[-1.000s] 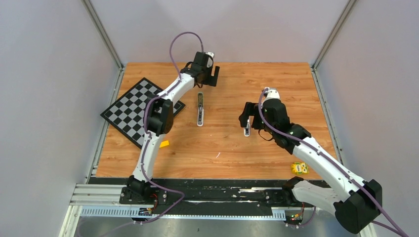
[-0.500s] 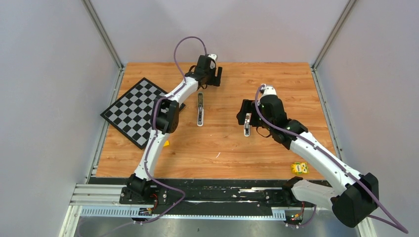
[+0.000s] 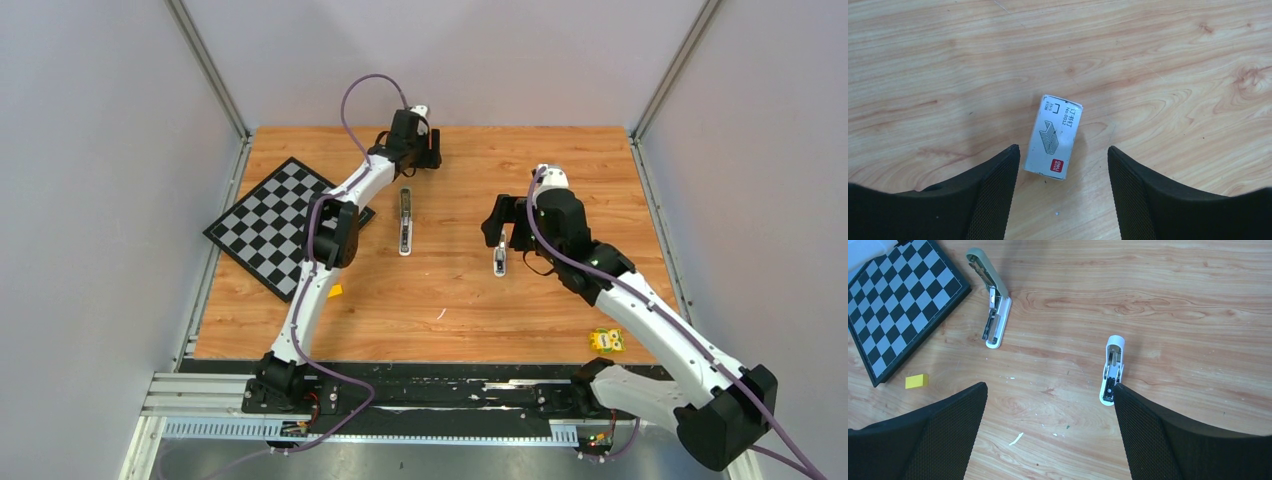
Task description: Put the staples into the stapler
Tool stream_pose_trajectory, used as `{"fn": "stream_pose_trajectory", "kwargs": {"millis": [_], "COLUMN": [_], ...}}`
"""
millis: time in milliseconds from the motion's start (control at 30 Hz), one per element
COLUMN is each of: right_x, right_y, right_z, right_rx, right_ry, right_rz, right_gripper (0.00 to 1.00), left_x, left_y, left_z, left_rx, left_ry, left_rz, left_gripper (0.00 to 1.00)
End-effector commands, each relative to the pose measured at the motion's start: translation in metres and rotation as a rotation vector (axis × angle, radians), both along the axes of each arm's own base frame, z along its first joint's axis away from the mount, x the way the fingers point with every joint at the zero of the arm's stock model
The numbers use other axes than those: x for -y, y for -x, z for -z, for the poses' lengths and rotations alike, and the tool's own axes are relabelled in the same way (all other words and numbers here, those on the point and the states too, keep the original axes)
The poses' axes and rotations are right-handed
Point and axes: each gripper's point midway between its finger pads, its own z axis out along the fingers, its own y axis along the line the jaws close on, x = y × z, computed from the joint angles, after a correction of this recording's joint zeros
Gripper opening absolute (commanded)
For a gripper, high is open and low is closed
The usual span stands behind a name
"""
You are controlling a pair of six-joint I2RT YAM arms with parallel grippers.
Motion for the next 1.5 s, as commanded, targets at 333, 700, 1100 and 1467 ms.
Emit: {"fn": "stream_pose_trajectory", "kwargs": {"millis": [333, 700, 1100, 1467], "right_x": [0.017, 0.025, 0.037, 0.05], "right_y": [0.007, 0.012, 0.016, 0.017], "right_z": [-0.013, -0.02, -0.03, -0.041], "right_rx": [0.038, 0.068, 0.114, 0.162], "right_ry": [0.005, 0.019, 0.034, 0.052], "right_rz": [0.041, 0.048, 0.07, 0.097], "right_gripper": [0.99, 1.0, 1.0, 1.0], "left_x": [0.005, -0.002, 0.004, 0.002], "left_y": [-0.001, 0.002, 0.001, 0.007], "left_z": [0.007, 0.015, 0.022, 0.024], "left_rx": [-0.011, -0.046, -0.074, -0.087], "left_ry": [0.001, -0.001, 0.057, 0.029], "left_rz": [-0.066, -0.189, -0.252, -0.285], "left_gripper": [0.64, 0.54, 0.48, 0.41]}}
